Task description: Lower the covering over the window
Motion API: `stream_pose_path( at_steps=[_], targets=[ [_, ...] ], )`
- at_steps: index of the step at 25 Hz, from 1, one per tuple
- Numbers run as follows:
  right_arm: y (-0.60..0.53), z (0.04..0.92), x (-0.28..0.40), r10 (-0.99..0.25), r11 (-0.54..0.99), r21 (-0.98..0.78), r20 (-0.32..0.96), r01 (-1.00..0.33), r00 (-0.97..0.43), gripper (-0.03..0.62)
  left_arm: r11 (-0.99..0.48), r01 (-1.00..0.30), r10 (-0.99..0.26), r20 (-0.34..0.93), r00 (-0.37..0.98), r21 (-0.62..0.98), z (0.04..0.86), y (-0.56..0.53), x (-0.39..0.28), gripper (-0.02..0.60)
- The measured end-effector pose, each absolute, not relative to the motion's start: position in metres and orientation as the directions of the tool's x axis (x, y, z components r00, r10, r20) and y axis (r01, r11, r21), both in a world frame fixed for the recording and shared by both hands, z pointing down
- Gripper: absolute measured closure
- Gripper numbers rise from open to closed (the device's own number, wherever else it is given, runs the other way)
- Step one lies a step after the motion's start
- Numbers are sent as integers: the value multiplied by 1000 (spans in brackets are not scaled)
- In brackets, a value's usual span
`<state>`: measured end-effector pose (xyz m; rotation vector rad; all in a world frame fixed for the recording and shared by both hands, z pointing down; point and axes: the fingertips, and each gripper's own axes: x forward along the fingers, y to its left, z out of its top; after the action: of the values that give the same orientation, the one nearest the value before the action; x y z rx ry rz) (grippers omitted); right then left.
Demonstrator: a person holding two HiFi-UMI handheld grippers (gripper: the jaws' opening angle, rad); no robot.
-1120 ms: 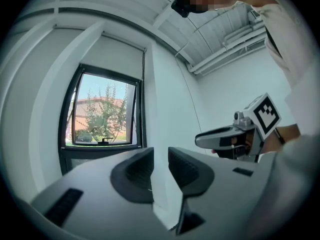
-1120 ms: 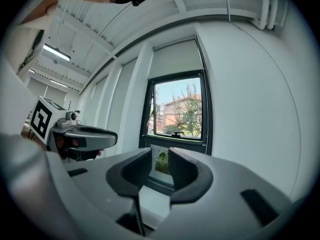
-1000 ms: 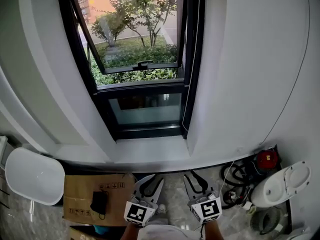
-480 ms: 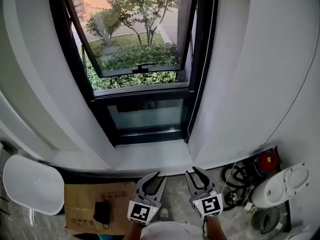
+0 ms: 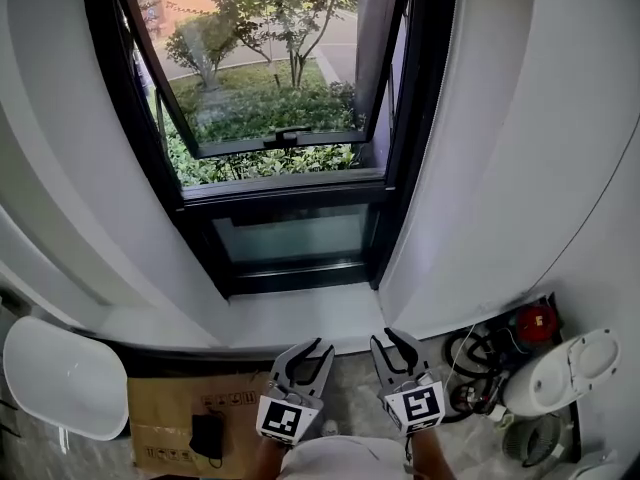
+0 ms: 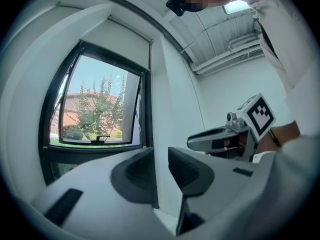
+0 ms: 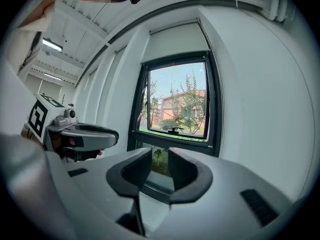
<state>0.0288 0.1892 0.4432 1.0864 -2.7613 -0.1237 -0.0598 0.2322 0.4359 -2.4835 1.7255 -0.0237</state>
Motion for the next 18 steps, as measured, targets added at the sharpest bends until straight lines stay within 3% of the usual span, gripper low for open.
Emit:
stream_pose_path(
  at_steps=[18],
  targets=[
    [139, 443, 35, -736, 677, 153, 125, -720, -665, 496, -417, -905, -904, -70, 423, -86, 439, 171, -52, 488]
  ],
)
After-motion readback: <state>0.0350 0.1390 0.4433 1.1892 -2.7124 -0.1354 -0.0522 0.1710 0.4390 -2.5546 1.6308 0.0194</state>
